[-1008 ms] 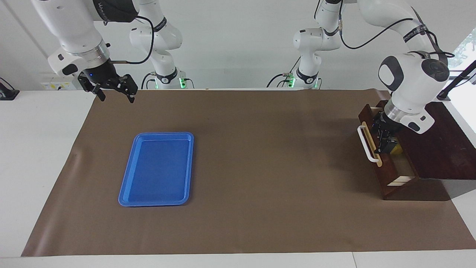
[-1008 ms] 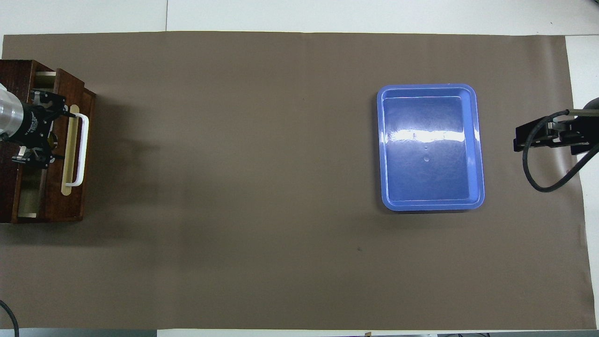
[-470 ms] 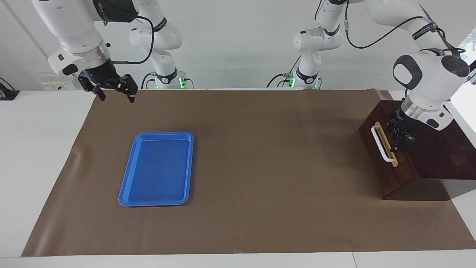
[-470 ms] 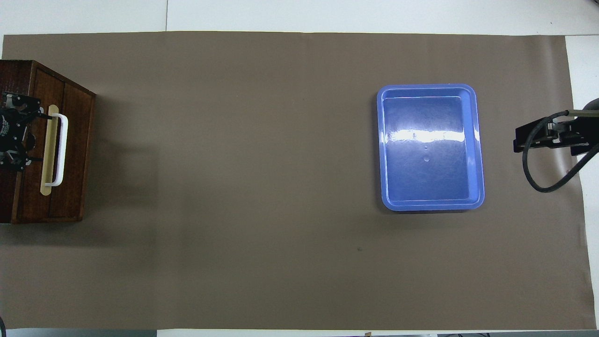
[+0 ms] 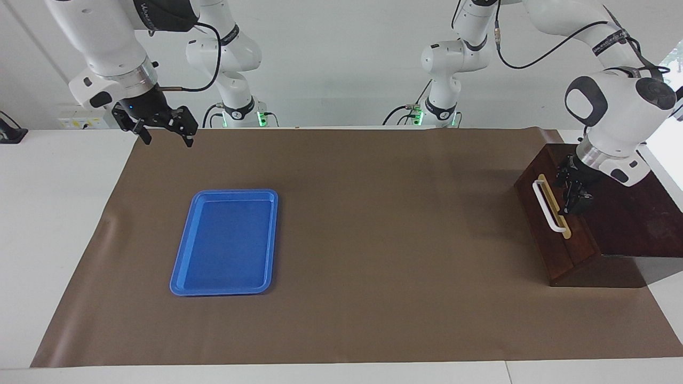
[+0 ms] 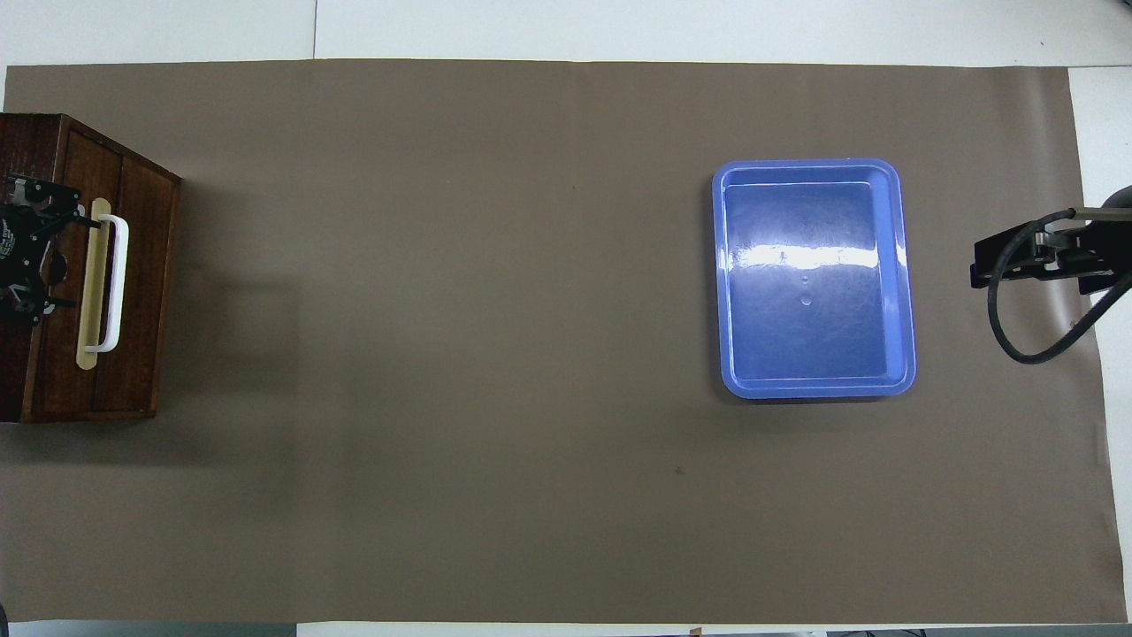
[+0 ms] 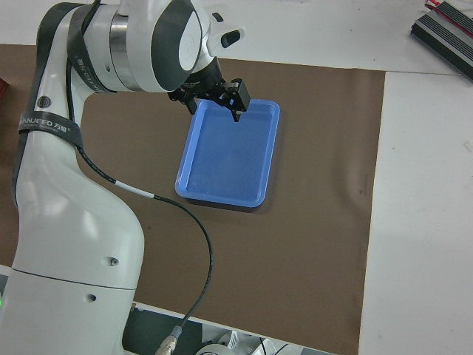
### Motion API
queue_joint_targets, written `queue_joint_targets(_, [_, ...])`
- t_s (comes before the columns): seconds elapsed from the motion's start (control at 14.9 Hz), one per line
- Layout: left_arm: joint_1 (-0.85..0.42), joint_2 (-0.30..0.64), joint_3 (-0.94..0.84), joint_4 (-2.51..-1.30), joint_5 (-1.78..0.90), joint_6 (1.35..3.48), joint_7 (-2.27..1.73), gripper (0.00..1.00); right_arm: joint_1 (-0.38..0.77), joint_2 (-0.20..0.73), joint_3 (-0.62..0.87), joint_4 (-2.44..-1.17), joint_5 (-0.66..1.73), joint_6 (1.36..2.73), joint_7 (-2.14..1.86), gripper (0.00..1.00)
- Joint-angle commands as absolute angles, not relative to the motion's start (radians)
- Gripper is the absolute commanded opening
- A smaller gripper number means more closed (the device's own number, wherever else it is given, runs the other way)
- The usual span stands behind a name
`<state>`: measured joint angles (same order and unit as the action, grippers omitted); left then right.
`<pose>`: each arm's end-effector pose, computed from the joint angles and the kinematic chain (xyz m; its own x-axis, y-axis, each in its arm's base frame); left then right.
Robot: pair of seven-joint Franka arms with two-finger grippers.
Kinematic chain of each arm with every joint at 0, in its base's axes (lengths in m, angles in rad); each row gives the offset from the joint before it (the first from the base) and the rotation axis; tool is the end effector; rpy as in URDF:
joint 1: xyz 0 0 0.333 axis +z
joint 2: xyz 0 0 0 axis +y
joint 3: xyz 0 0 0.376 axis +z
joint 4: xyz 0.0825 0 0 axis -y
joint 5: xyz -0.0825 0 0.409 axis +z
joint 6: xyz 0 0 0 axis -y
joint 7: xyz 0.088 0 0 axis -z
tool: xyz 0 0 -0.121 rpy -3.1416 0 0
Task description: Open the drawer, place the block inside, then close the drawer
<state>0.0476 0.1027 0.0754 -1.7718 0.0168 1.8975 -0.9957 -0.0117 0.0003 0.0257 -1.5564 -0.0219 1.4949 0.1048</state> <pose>0.6216 0.0765 0.5362 0.4416 0.8966 0.0326 0.8970 -0.4421 0.0066 0.5708 0.0052 0.6711 0.9940 -0.0923 -0.0591 -0.0908 -0.9955 0.0282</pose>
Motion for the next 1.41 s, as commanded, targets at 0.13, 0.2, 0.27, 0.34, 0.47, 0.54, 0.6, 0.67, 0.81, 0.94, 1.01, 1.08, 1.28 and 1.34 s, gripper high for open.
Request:
queue_joint_targets(0.13, [0.015, -0.004, 0.071, -1.776, 0.021, 1.746, -0.72, 1.0, -0.028, -0.017, 0.037, -1.571, -0.025, 1.491, 0.087, 1.0])
queue_joint_targets(0.2, [0.011, -0.021, 0.071, -1.778, 0.021, 1.718, -0.674, 1.0, -0.028, -0.017, 0.037, -1.569, -0.025, 1.491, 0.087, 1.0])
queue_joint_targets(0.27, [0.003, -0.044, 0.071, -1.779, 0.02, 1.688, -0.617, 1.0, -0.028, -0.017, 0.038, -1.569, -0.025, 1.491, 0.087, 1.0])
queue_joint_targets(0.34, [-0.018, -0.067, 0.072, -1.781, 0.02, 1.66, -0.574, 1.0, -0.028, -0.017, 0.037, -1.569, -0.025, 1.491, 0.087, 1.0])
queue_joint_targets(0.47, [-0.035, -0.081, 0.071, -1.779, 0.02, 1.606, -0.453, 1.0, -0.026, -0.017, 0.037, -1.571, -0.025, 1.491, 0.089, 1.0])
queue_joint_targets(0.54, [-0.05, -0.081, 0.072, -1.778, 0.02, 1.603, -0.361, 1.0, -0.028, -0.017, 0.037, -1.571, -0.025, 1.491, 0.089, 1.0])
queue_joint_targets(0.6, [-0.042, -0.077, 0.071, -1.778, 0.017, 1.606, -0.282, 1.0, -0.028, -0.017, 0.037, -1.571, -0.025, 1.491, 0.089, 1.0])
queue_joint_targets(0.67, [-0.041, -0.071, 0.071, -1.776, 0.009, 1.603, -0.241, 1.0, -0.028, -0.017, 0.037, -1.571, -0.023, 1.491, 0.089, 1.0])
queue_joint_targets(0.81, [-0.032, -0.066, 0.028, -1.776, 0.005, 1.597, -0.198, 1.0, -0.028, -0.017, 0.037, -1.571, -0.025, 1.491, 0.089, 1.0])
queue_joint_targets(0.94, [-0.009, -0.049, 0.003, -1.747, 0.003, 1.569, -0.08, 1.0, -0.029, -0.017, 0.037, -1.571, -0.025, 1.491, 0.089, 1.0])
queue_joint_targets(1.01, [-0.011, -0.038, 0.002, -1.721, 0.005, 1.539, -0.045, 1.0, -0.029, -0.017, 0.037, -1.571, -0.025, 1.491, 0.089, 1.0])
queue_joint_targets(1.08, [-0.009, -0.014, 0.002, -1.692, 0.008, 1.511, -0.025, 1.0, -0.029, -0.015, 0.037, -1.571, -0.025, 1.491, 0.089, 1.0])
queue_joint_targets(1.28, [-0.02, 0.012, -0.001, -1.654, 0.003, 1.483, -0.028, 1.0, -0.029, -0.015, 0.035, -1.569, -0.023, 1.491, 0.089, 1.0])
queue_joint_targets(1.34, [-0.023, 0.008, -0.014, -1.652, 0.003, 1.485, -0.034, 1.0, -0.031, -0.015, 0.035, -1.569, -0.023, 1.493, 0.089, 1.0])
